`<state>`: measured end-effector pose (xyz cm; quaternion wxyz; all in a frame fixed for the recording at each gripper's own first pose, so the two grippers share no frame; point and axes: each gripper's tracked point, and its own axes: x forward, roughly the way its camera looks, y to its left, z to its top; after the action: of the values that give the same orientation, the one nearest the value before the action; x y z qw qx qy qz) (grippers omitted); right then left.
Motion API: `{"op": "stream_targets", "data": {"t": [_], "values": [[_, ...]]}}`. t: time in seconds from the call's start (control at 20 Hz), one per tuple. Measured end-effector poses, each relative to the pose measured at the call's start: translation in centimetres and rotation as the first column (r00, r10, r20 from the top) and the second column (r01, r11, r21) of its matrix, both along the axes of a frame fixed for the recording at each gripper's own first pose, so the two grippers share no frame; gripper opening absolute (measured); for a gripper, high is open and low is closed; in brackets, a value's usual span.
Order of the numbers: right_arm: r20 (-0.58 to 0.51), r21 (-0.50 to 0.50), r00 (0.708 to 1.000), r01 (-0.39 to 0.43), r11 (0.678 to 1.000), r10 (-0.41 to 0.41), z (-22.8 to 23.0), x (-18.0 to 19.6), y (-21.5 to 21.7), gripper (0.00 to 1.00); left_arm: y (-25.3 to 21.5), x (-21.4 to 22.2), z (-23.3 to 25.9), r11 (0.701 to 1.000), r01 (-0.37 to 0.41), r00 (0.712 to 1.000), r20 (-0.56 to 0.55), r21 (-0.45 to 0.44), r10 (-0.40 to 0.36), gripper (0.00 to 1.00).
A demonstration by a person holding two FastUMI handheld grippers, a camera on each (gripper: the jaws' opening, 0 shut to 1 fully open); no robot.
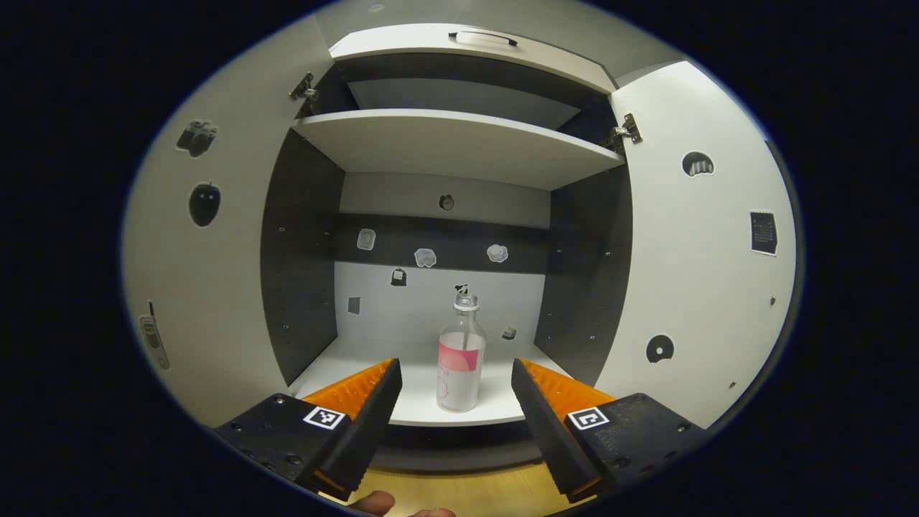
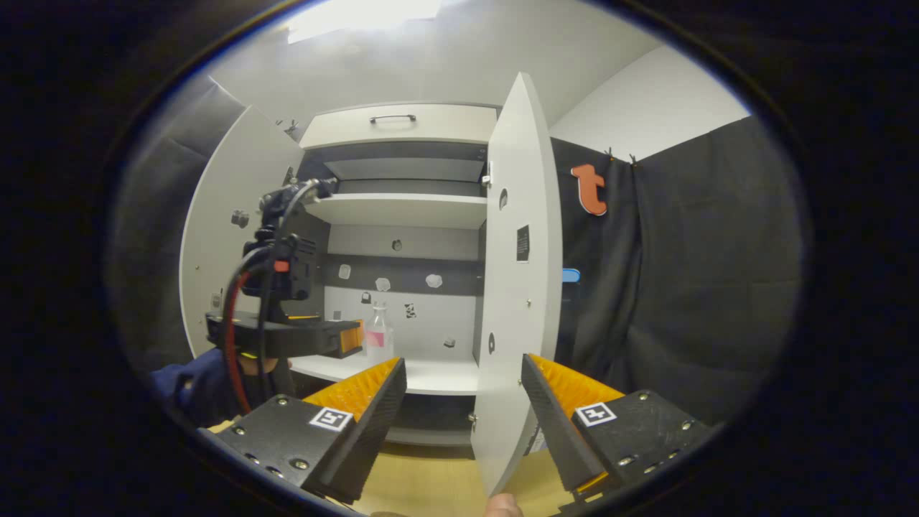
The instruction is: Grasp the bottle in the cabinet with the left hand and place it on the coaster, then close the right door with the right hand and the left door with the left hand.
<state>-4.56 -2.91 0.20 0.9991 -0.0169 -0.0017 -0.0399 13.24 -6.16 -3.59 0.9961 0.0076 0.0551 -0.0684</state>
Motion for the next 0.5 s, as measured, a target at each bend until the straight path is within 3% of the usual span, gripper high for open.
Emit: {"op": "stream_targets", "data": {"t": [0.05, 0.5], "values": [[0.000, -0.002, 1.000, 0.016, 1.000, -0.016, 0.0, -0.3, -0.4, 0.97, -0.2, 1.0, -0.4, 1.000, -0.002, 1.000, -0.012, 0.008, 0.002, 0.96], [-0.021, -0.018, 0.989, 0.147, 0.989, -0.148, -0.6, -1.8, -4.2, 0.97, -1.0, 9.7, -3.4, 0.998, -0.052, 0.995, -0.082, 0.034, 0.054, 0.97]]}}
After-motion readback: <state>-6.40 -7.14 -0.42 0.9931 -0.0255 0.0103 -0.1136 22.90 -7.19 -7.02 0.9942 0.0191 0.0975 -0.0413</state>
